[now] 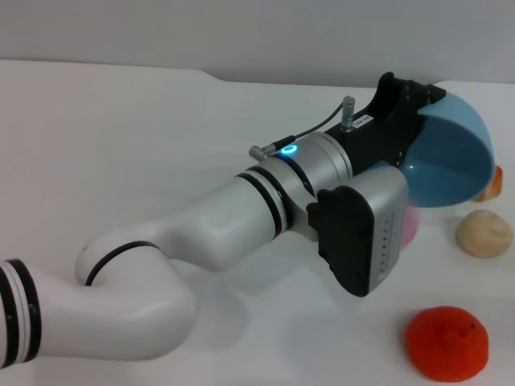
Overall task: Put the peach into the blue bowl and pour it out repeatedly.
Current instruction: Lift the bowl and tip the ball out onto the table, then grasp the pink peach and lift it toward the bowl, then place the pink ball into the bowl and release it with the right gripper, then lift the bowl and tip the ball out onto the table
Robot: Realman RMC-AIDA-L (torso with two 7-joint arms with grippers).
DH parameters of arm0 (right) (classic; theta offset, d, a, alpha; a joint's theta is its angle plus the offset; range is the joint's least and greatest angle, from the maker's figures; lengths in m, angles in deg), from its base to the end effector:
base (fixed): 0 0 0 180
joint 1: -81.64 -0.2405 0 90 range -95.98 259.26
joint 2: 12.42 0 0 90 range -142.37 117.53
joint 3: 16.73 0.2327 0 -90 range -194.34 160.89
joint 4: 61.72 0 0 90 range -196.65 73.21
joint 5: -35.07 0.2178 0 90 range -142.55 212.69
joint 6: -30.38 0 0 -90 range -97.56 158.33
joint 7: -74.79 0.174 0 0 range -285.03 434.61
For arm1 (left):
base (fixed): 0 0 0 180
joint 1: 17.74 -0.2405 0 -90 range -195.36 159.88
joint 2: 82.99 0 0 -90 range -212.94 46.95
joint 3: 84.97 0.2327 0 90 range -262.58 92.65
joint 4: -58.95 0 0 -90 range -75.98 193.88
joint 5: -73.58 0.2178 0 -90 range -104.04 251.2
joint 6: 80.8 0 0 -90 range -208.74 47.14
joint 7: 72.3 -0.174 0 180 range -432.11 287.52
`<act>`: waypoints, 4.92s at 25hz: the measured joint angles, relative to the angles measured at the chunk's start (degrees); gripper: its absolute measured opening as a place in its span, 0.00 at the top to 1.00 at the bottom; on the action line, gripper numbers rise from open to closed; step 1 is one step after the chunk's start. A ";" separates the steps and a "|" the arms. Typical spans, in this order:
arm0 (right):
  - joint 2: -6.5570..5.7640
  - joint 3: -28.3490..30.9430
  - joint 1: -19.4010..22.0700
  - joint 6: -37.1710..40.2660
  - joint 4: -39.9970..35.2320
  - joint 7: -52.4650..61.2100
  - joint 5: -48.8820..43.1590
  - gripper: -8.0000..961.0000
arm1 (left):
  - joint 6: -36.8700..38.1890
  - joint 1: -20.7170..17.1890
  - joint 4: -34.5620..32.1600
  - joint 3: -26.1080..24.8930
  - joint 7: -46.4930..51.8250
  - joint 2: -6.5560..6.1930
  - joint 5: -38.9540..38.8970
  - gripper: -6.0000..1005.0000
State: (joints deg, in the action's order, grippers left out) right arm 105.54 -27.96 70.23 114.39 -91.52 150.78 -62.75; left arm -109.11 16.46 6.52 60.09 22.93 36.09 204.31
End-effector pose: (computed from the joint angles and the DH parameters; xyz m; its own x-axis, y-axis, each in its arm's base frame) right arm 0.3802 0.2675 0.0843 0.3442 -0.2290 -0.9105 -0.9234 -0.2579 -0.2842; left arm -0.0735 0.3383 -0.1647 0.6438 -0.7043 -0.2991 -0.6191 -0.2498 -0.7445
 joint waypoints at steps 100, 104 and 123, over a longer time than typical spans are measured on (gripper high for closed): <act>0.47 -24.96 -10.64 -7.15 -8.35 18.28 -0.93 0.59 | 45.22 12.43 13.07 -28.13 18.06 -0.38 -37.05 1.00; 0.40 -18.05 -4.91 -6.80 -4.15 12.89 5.23 0.59 | 35.68 12.05 10.53 -23.56 10.91 -0.32 -37.06 1.00; 0.43 -8.67 -1.10 -6.73 2.94 7.76 6.13 0.59 | -4.70 1.93 1.96 4.40 -9.53 -0.01 -16.88 1.00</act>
State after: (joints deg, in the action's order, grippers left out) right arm 105.97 -36.63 69.13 107.66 -88.58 158.54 -56.62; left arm -113.81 18.39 8.49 64.49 13.40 36.08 187.43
